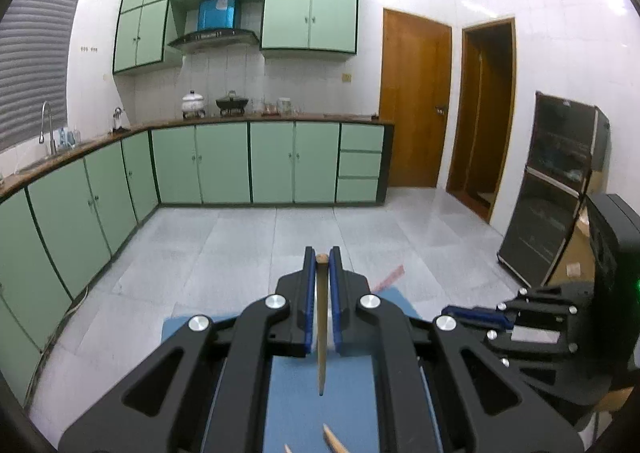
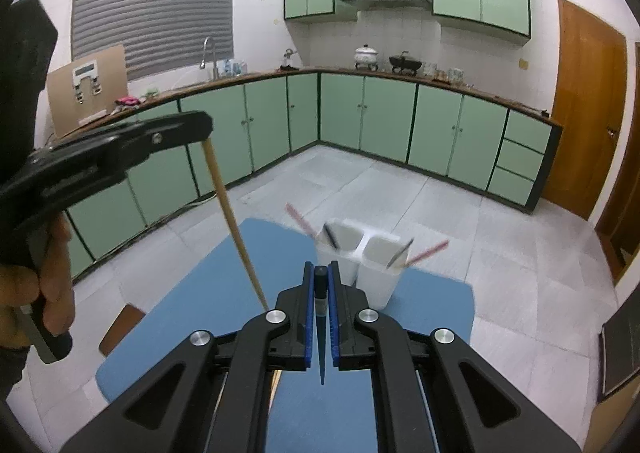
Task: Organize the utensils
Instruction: 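Drop the chopsticks into the white holder by opening both tools, then grasp the red-patterned chopstick with the right tool while the left tool grasps another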
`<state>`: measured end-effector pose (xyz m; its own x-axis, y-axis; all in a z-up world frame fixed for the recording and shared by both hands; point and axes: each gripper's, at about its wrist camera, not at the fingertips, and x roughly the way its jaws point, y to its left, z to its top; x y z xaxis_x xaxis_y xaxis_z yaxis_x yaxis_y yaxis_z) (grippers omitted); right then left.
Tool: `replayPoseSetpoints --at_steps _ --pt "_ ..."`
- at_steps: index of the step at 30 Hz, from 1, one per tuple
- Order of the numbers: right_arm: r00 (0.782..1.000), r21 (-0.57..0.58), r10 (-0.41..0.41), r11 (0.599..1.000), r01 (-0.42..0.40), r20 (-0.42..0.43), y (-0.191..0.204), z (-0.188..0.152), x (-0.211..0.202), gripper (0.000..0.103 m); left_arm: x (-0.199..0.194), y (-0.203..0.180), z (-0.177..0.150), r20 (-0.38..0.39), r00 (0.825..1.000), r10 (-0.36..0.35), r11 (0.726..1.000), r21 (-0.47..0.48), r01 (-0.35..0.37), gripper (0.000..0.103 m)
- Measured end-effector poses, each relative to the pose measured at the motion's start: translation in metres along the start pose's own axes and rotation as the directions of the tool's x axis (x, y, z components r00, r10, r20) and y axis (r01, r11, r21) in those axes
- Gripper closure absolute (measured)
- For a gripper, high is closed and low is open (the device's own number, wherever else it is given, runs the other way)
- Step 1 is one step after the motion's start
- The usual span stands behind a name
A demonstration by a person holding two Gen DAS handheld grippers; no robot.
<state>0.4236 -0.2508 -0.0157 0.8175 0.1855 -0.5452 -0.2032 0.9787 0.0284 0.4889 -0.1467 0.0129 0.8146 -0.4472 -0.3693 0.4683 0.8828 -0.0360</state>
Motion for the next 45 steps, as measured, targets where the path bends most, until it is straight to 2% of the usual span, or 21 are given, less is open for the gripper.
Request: replayPoseSetpoints --at_steps 5,8,11,13,17,20,22,25,27,30,32,35,38,42,45 --pt "0.997 0.000 -0.026 1.000 0.026 0.067 -0.020 0.059 0.013 0.097 0.035 0.003 0.040 0.041 0.999 0.010 1.000 -0.016 -0.010 0.097" --pt "0.994 -0.003 -0.050 0.999 0.050 0.096 -0.032 0.088 0.027 0.097 0.062 0.004 0.050 0.057 0.998 0.020 1.000 -0.016 -0.019 0.097" --pt "0.990 -0.012 -0.087 0.996 0.088 0.111 -0.046 0.101 0.050 0.097 0.092 0.003 0.052 0.066 0.997 0.034 0.999 0.004 -0.034 0.097" --pt "0.990 -0.013 -0.100 0.995 0.102 0.102 -0.055 0.101 0.070 0.097 0.113 0.005 0.046 0.058 0.998 0.034 0.999 0.008 -0.034 0.097" --pt "0.994 0.000 -0.098 0.995 0.098 0.045 -0.069 0.078 0.114 0.097 0.148 0.012 0.020 0.002 0.999 0.038 0.999 -0.001 -0.038 0.097" --pt "0.996 0.029 -0.088 0.996 0.088 0.003 -0.077 0.052 0.139 0.096 0.162 0.019 -0.009 -0.050 0.998 0.046 0.999 -0.005 -0.046 0.096" --pt "0.997 0.039 -0.077 0.996 0.077 -0.001 -0.077 0.042 0.140 0.091 0.161 0.025 -0.017 -0.066 0.997 0.047 0.999 -0.006 -0.047 0.094" --pt "0.996 0.044 -0.080 0.996 0.079 0.025 -0.075 0.039 0.121 0.087 0.137 0.033 -0.024 -0.061 0.997 0.046 0.999 -0.011 -0.047 0.080" --pt "0.995 0.053 -0.074 0.996 0.071 0.059 -0.072 0.039 0.095 0.087 0.117 0.036 -0.021 -0.045 0.998 0.042 0.999 -0.008 -0.043 0.078" --pt "0.991 0.066 -0.059 0.997 0.051 0.121 -0.064 0.032 0.046 0.086 0.065 0.034 -0.024 -0.014 0.998 0.057 0.998 0.021 -0.056 0.069" --pt "0.986 0.058 -0.059 0.997 0.050 0.156 -0.053 0.015 0.012 0.082 0.020 0.030 -0.036 0.009 0.998 0.060 0.998 0.036 -0.060 0.062" --pt "0.982 0.054 -0.050 0.998 0.041 0.182 -0.030 -0.033 -0.033 0.078 -0.037 0.024 -0.069 0.012 0.998 0.067 0.997 0.043 -0.068 0.059" --pt "0.986 0.060 -0.054 0.997 0.045 0.156 -0.002 -0.108 -0.058 0.078 -0.086 0.018 -0.118 -0.008 0.997 0.075 0.997 0.025 -0.075 0.058" --pt "0.994 0.089 -0.053 0.995 0.045 0.092 0.028 -0.192 -0.066 0.078 -0.136 0.009 -0.197 -0.058 0.992 0.112 0.993 -0.032 -0.114 0.058" --pt "0.998 0.079 -0.059 0.995 0.055 0.039 0.053 -0.249 -0.059 0.078 -0.158 -0.001 -0.250 -0.091 0.985 0.144 0.986 -0.067 -0.151 0.058"
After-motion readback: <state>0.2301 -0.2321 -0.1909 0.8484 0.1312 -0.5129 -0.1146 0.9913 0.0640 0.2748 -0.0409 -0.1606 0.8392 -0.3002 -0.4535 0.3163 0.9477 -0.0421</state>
